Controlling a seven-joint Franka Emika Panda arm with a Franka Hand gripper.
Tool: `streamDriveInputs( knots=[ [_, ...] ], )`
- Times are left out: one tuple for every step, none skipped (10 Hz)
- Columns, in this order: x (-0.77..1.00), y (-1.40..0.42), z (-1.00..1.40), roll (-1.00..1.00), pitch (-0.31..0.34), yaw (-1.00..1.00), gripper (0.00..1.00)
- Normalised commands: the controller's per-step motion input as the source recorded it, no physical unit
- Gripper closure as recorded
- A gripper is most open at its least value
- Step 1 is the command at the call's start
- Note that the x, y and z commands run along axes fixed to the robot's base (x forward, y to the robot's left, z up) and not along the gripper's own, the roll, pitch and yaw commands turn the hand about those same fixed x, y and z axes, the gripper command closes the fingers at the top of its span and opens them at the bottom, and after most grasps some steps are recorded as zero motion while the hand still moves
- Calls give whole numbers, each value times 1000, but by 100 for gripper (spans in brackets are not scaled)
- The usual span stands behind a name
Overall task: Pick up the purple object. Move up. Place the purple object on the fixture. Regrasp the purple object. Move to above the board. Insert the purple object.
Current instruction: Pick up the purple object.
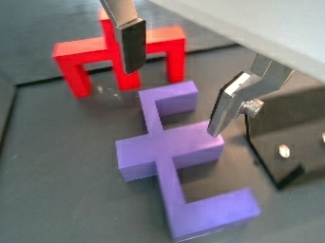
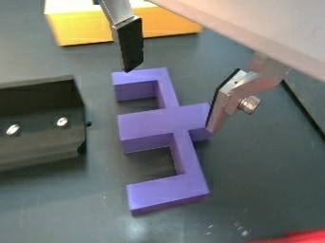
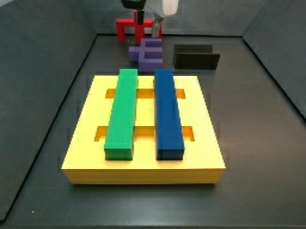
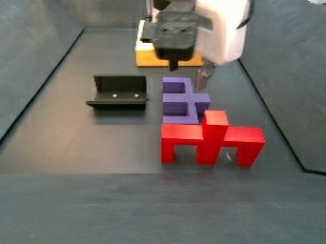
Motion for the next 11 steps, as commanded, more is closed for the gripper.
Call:
streamDriveInputs(
  knots=[
    [0,-20,-334,-49,-10,-1000,0],
    [0,0,-369,-104,-54,-1000,0],
    [-3,0,-354,-130,-54,-974,0],
    [-106,0,-414,-207,-77,-883,0],
    [-114,0,-226,-191,-67,-871,0],
    [-157,-6,0,-73,-96,-883,0],
    [-234,0,6,-136,-129,-811,0],
    [-306,0,0,-203,-163,-746,0],
    [-514,-37,-309,-149,-201,-417,0],
    [-551,-57,-371,-49,-187,-191,0],
    [-523,0,-300,-16,-156,-131,0]
  ],
)
